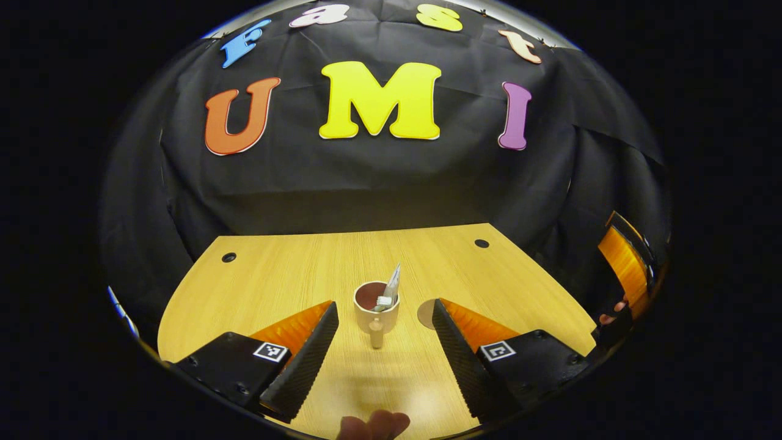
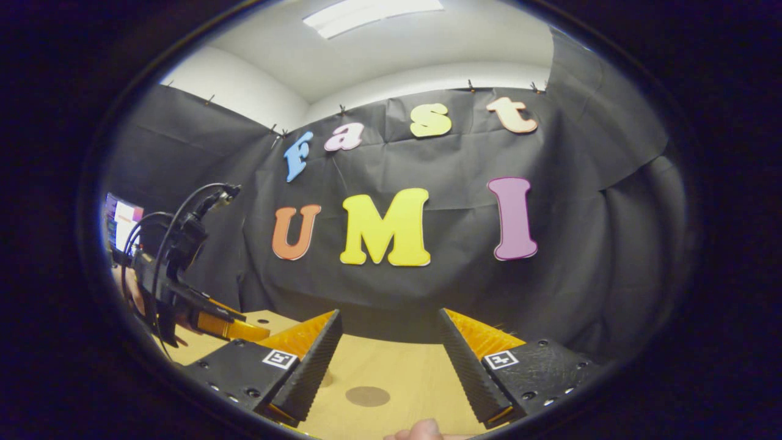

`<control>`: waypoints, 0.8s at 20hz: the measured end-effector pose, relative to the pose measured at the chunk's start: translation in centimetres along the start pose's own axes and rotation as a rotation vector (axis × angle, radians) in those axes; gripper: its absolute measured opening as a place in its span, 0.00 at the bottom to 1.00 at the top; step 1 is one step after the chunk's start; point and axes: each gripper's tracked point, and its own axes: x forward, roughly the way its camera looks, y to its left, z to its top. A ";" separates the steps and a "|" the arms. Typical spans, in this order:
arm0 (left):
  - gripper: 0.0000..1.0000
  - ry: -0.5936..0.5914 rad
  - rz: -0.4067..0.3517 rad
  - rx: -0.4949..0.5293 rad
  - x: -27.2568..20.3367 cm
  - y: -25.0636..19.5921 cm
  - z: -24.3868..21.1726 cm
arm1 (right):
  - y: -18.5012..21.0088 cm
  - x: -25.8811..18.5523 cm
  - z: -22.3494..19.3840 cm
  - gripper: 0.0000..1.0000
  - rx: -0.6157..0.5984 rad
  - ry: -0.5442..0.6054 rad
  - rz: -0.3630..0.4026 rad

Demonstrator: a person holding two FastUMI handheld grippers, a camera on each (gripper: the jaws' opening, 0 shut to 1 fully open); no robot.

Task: Put the toothbrush and toothpaste on the desktop into the cup, then pick up the cup and place it on the coaster on the desktop.

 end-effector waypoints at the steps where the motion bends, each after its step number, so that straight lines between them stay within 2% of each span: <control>1: 0.98 0.026 -0.006 -0.007 0.3 0.2 0.6 | -0.6 -0.4 0.2 0.96 0.005 0.003 -0.007; 3: 0.98 0.086 -0.023 -0.022 1.0 0.1 1.4 | -1.6 -1.1 0.0 0.96 0.024 0.024 -0.009; 6: 0.98 0.301 -0.083 -0.044 1.6 -1.6 -2.1 | -3.2 -2.1 -0.5 0.96 0.035 0.061 -0.018; 9: 0.99 0.506 -0.044 -0.031 3.7 -1.0 -5.7 | -3.5 -2.6 -1.6 0.94 0.047 0.089 -0.012; 12: 0.99 0.607 -0.021 -0.029 6.5 -0.4 -7.1 | -3.0 -2.3 -3.3 0.92 0.062 0.120 0.004; 13: 0.99 0.633 -0.015 -0.013 7.5 -0.1 -7.5 | -2.9 -2.2 -3.9 0.96 0.055 0.131 0.005; 16: 1.00 0.733 -0.018 -0.029 10.2 0.4 -9.6 | -2.8 -2.0 -5.1 0.94 0.046 0.156 0.005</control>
